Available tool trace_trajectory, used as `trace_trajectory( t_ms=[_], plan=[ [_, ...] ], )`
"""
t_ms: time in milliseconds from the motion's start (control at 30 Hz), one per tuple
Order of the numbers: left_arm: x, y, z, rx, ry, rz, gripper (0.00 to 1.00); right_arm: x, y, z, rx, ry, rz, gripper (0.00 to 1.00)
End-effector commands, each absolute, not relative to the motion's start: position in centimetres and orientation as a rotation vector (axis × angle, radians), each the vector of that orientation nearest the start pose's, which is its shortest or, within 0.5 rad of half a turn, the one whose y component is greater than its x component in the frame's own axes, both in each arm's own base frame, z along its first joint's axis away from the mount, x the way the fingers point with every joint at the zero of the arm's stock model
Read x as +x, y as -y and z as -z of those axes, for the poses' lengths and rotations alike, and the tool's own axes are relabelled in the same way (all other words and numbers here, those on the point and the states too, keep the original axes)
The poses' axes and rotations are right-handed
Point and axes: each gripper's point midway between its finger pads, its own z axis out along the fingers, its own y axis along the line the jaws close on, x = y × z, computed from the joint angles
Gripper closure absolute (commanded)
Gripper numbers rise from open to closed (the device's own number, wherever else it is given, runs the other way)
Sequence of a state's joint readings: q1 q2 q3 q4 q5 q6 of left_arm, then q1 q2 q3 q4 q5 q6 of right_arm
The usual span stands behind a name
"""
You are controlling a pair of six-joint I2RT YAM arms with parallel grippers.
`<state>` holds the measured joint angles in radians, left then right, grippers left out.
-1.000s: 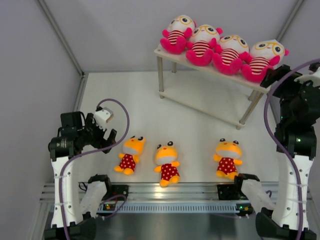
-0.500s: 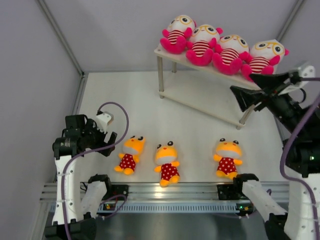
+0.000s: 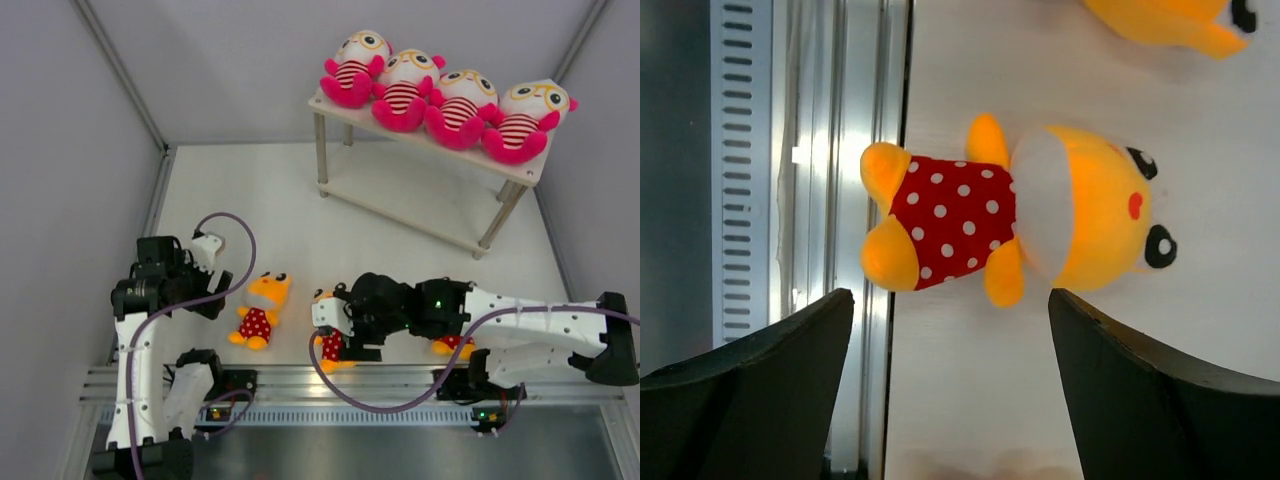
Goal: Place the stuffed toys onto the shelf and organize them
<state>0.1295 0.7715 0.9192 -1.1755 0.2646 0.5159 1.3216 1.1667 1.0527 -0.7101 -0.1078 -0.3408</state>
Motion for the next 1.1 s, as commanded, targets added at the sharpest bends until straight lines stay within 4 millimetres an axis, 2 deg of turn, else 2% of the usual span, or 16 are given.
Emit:
trace_trajectory(
  t_ms=[0, 67, 100, 133, 167, 200, 367, 467, 500, 633, 700, 800, 833, 900, 1000, 1067],
  plan=[
    [16.6, 0.1, -16.2, 0.546, -2.471, 0.063, 0.04, 5.9, -30.9, -17.8, -1.874, -1.498, -0.62, 0.21],
    [16.7, 0.2, -16.2, 0.545, -2.467, 0.068, 0.04, 4.2, -32.1, -17.3, -1.88, -1.425, -0.722, 0.21],
    [16.7, 0.2, -16.2, 0.546, -2.47, 0.071, 0.03, 3.9, -31.6, -15.3, -1.891, -1.458, -0.719, 0.21],
    [16.7, 0.2, -16.1, 0.546, -2.471, 0.072, 0.03, 3.5, -31.9, -14.9, -1.886, -1.444, -0.73, 0.22],
    [16.7, 0.2, -16.1, 0.546, -2.473, 0.071, 0.03, 3.5, -31.6, -13.6, -1.889, -1.46, -0.709, 0.22],
    [16.7, 0.2, -16.1, 0.548, -2.474, 0.073, 0.03, 3.4, -32.2, -13.6, -1.868, -1.439, -0.718, 0.22],
    [16.7, 0.3, -16.1, 0.547, -2.476, 0.077, 0.03, 4.2, -31.8, -10.3, -1.896, -1.493, -0.602, 0.23],
    [16.7, 0.3, -16.0, 0.552, -2.477, 0.082, 0.03, 4.6, -32.2, -9.1, -1.88, -1.489, -0.588, 0.23],
    [16.8, 0.3, -16.0, 0.552, -2.475, 0.081, 0.03, 4.7, -32.3, -8.7, -1.877, -1.493, -0.588, 0.24],
    [16.8, 0.3, -15.8, 0.547, -2.491, 0.083, 0.03, 4.9, -32.0, -6.4, -1.917, -1.569, -0.531, 0.45],
    [16.8, 0.3, -15.8, 0.547, -2.494, 0.085, 0.03, 4.9, -32.0, -6.7, -1.927, -1.575, -0.522, 0.48],
    [16.8, 0.3, -15.8, 0.551, -2.489, 0.089, 0.03, 5.2, -31.5, -7.0, -1.957, -1.605, -0.48, 0.62],
    [16.8, 0.3, -15.8, 0.551, -2.489, 0.089, 0.03, 5.7, -31.2, -7.0, -1.958, -1.613, -0.434, 0.77],
    [16.8, 0.4, -15.9, 0.556, -2.484, 0.092, 0.03, 6.5, -31.0, -7.6, -1.966, -1.611, -0.372, 1.0],
    [16.8, 0.5, -15.9, 0.562, -2.485, 0.097, 0.03, 9.0, -32.1, -11.1, -1.839, -1.566, -0.308, 1.0],
    [16.8, 0.5, -15.8, 0.565, -2.484, 0.097, 0.03, 11.6, -32.7, -15.4, -1.709, -1.487, -0.27, 1.0]
  ],
)
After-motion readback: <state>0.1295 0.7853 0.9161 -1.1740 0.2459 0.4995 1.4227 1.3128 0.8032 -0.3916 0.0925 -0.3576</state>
